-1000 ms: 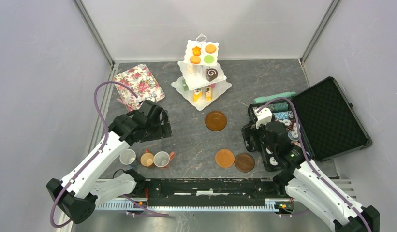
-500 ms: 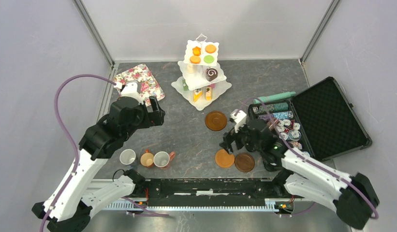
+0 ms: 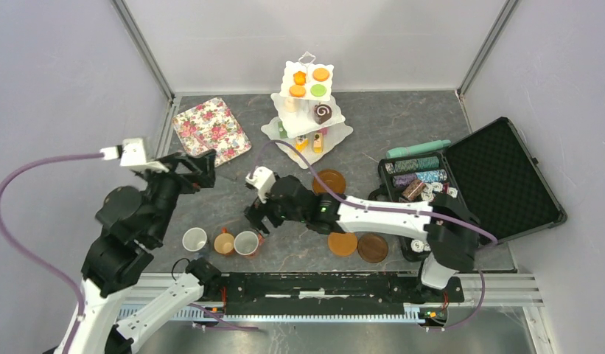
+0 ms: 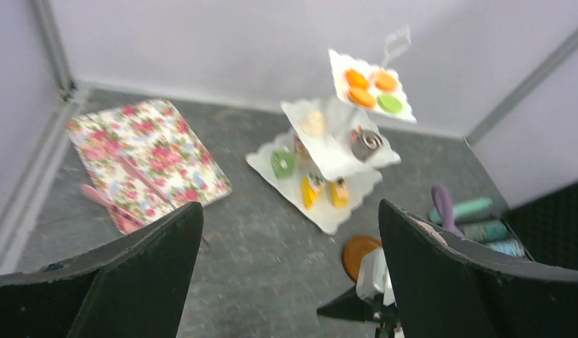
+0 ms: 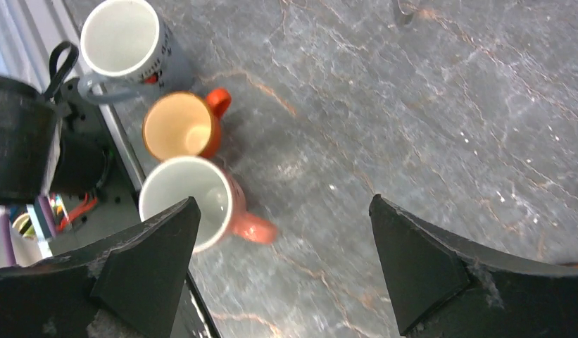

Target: Serve the afternoon tea

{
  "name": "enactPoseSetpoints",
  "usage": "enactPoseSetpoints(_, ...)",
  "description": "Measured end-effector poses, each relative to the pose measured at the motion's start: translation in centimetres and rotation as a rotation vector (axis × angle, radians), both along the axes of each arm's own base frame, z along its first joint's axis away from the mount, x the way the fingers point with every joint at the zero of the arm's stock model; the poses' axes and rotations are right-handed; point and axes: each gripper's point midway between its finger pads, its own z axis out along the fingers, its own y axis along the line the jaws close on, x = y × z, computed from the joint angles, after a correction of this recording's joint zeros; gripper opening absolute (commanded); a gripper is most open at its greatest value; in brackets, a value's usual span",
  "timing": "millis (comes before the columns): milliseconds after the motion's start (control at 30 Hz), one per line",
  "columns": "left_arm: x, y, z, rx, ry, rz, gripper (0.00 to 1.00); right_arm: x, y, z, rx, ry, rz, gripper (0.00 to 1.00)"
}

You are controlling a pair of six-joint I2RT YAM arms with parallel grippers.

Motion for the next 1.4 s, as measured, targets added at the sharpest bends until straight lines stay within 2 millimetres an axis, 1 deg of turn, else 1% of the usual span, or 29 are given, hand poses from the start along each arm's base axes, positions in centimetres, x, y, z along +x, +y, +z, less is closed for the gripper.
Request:
enactPoseSetpoints(67,-0.8,1.7,0.8,-0.014,-0.063,0.053,1.0,0.0,1.8,-0.1,-0.009,0.0,-0.018,0.92)
enactPoseSetpoints(133,-1.5,3.3,1.3,-0.026,-0.115,0.106,1.0,-0.4,3.0,-0.7,-0.034,-0.001,-0.029,0.88)
enactPoseSetpoints(200,-2.0,4.4,1.4,-0.029,-0.148,0.148,1.0,-0.6,3.8,-1.4,-0.066,-0.004,-0.037,0.84)
enactPoseSetpoints(267,-2.2,5.1,1.3,-0.033,-0.168,0.175,1.0,-0.8,4.3,-2.2,-0.106,-0.007,-0.04,0.8)
enactPoseSetpoints(433,-1.9,5.4,0.1,-0.039,-0.177,0.201,1.0,-1.2,4.3,-4.1,-0.208,-0.029,-0.037,0.78)
enactPoseSetpoints(533,-1.4,5.1,-0.6,-0.03,-0.166,0.202,1.0,-1.4,3.6,-5.2,-0.266,-0.046,-0.038,0.72)
enactPoseSetpoints(667,-1.0,4.9,-1.4,-0.019,-0.153,0.204,1.0,-1.7,3.7,-6.4,-0.324,-0.068,-0.038,0.65)
enactPoseSetpoints(767,-0.7,4.9,-2.0,-0.011,-0.144,0.215,1.0,-1.7,4.6,-7.0,-0.345,-0.083,-0.039,0.55)
enactPoseSetpoints(867,-0.5,4.9,-2.4,-0.008,-0.14,0.226,1.0,-2.1,5.4,-7.4,-0.35,-0.086,-0.035,0.42)
enactPoseSetpoints(900,-0.4,4.9,-2.6,-0.006,-0.138,0.227,1.0,-2.2,5.5,-7.5,-0.352,-0.088,-0.033,0.36)
enactPoseSetpoints(1033,-0.3,4.9,-3.0,0.006,-0.131,0.232,1.0,-2.5,5.1,-7.8,-0.372,-0.089,-0.049,0.15)
enactPoseSetpoints(1133,-0.1,4.9,-3.2,0.007,-0.131,0.241,1.0,-2.4,4.9,-7.7,-0.371,-0.086,-0.075,0.01)
enactPoseSetpoints(1200,0.0,4.9,-3.4,0.008,-0.129,0.245,1.0,-2.3,4.7,-7.2,-0.362,-0.089,-0.091,0.0)
enactPoseSetpoints(1233,0.0,4.9,-3.5,0.009,-0.128,0.246,1.0,-2.0,3.9,-6.7,-0.37,-0.104,-0.113,0.0)
enactPoseSetpoints(1267,0.1,4.9,-3.6,0.011,-0.126,0.247,1.0,-1.9,3.7,-6.7,-0.373,-0.106,-0.116,0.0)
enactPoseSetpoints(1333,0.2,4.8,-3.7,0.015,-0.121,0.248,1.0,-1.4,2.3,-6.3,-0.384,-0.116,-0.151,0.0)
enactPoseSetpoints(1400,0.4,4.8,-3.9,0.021,-0.114,0.251,1.0,-0.9,0.4,-6.0,-0.399,-0.113,-0.187,0.0)
